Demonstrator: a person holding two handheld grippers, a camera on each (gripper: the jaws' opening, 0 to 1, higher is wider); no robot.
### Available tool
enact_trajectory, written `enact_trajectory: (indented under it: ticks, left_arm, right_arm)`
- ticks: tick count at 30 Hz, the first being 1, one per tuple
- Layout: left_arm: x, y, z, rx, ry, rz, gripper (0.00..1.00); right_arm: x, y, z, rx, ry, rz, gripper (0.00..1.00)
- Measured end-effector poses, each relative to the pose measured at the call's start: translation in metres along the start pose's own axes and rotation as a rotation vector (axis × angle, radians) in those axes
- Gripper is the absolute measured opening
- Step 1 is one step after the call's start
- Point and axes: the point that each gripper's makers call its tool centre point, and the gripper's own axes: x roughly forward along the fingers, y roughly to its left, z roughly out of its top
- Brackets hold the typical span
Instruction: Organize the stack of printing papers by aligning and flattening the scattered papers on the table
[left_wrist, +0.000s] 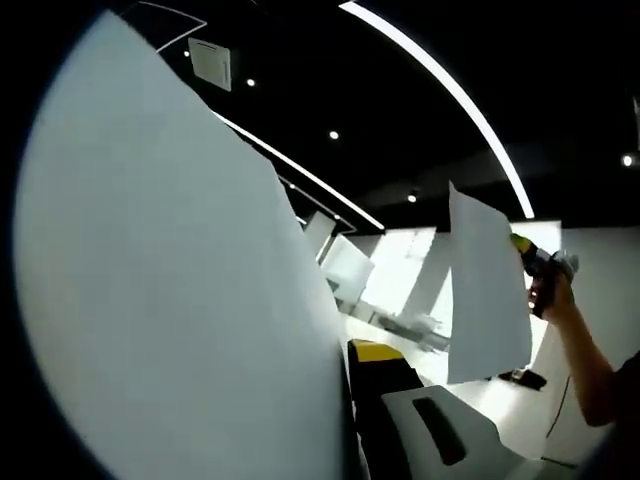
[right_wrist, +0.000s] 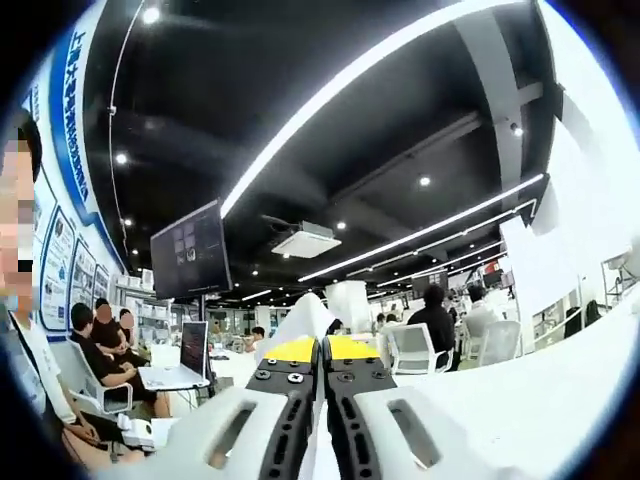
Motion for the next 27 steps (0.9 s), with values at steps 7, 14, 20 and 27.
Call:
enact_trajectory:
  ticks: [7,14,20,27]
  left_arm:
    - [0.000,0.000,0.000,0.000,-0.001,-0.001,0.08]
    - [0.000,0.000,-0.001,0.000,0.008,-0.007,0.08]
    - [0.000,0.000,0.001,-0.005,0.004,-0.012,0.08]
    - [-0.001,-0.001,0.001,-0.008,0.002,-0.019,0.08]
  right_arm:
    - [0.001,0.007,-0.013,0.044,0.054,0.036,0.00]
    - [0.013,0.018,-0.037,0.065,0.101,0.080,0.00]
    - [0.026,0.027,-0.057,0.069,0.127,0.125,0.00]
    - [0.036,0.034,-0.067,0.088,0.144,0.164,0.00]
